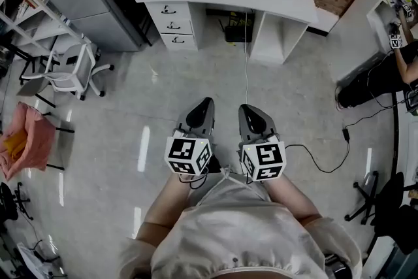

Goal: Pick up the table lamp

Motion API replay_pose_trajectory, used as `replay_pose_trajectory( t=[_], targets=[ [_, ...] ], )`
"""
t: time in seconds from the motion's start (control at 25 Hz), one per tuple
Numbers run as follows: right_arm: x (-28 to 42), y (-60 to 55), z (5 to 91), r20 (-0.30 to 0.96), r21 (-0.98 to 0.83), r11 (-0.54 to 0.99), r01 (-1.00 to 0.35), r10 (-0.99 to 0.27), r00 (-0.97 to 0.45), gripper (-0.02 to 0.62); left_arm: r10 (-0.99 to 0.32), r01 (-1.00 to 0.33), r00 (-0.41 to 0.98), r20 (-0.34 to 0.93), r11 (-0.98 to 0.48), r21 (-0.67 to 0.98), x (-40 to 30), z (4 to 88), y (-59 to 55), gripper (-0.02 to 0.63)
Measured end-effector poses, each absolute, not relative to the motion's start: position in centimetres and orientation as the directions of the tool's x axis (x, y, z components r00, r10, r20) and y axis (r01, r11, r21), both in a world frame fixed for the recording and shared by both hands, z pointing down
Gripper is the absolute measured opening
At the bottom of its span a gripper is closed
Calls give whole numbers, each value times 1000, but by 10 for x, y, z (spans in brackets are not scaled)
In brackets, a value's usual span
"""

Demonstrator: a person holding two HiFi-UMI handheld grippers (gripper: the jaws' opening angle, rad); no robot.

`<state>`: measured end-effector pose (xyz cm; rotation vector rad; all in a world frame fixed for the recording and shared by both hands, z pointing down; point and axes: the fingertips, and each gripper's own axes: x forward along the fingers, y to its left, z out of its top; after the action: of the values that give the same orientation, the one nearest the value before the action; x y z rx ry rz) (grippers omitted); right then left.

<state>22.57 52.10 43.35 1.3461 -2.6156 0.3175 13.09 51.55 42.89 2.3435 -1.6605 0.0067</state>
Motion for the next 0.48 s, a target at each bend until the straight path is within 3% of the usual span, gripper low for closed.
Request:
replay_pose_trajectory(
  t=[0.48],
  targets=[
    [144,400,406,242,-75,511,-856,-824,-513,28,-909,-901,403,106,-374,219,46,398,397,26]
  ],
)
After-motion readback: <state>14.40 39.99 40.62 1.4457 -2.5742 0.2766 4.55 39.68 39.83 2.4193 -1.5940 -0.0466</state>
